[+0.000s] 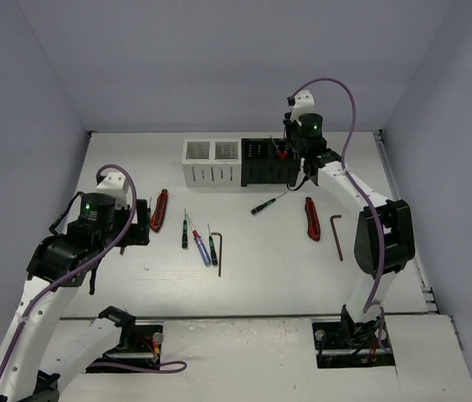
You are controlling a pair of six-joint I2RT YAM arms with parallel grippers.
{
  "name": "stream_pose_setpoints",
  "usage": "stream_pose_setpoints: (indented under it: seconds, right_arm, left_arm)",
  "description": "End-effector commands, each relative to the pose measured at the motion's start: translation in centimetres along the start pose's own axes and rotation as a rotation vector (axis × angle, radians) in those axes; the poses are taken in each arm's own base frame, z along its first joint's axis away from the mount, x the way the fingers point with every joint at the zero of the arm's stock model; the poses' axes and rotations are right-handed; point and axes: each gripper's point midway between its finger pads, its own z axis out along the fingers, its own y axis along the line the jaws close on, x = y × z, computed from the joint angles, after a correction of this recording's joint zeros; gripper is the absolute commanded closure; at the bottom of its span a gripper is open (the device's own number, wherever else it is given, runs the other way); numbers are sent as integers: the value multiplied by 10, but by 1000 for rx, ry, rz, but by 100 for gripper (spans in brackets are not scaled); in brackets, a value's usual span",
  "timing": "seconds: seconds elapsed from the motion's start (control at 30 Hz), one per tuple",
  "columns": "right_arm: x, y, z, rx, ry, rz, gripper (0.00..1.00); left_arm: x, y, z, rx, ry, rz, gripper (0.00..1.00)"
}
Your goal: Sort the tools into containers
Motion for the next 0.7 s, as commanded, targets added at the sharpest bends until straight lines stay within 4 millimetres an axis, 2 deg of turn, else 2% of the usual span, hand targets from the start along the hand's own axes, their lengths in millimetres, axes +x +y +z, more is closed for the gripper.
stream_pose_setpoints:
  seconds: [0.0,0.3,0.43,0.67]
  right_arm:
    - [-56,-14,-8,20,-161,32,100]
    - [-51,-34,13,66,-181,115,100]
    - [-45,-33,20,67,-180,136,100]
    - [-38,-17,39,12,-182,199,100]
  left_arm:
    - [-8,1,5,-22,-13,-2,18]
    - [-12,4,2,-31,-26,16,18]
    - [-11,4,1,-30,-30,14,18]
    - [-11,5,-1,-30,-35,16,18]
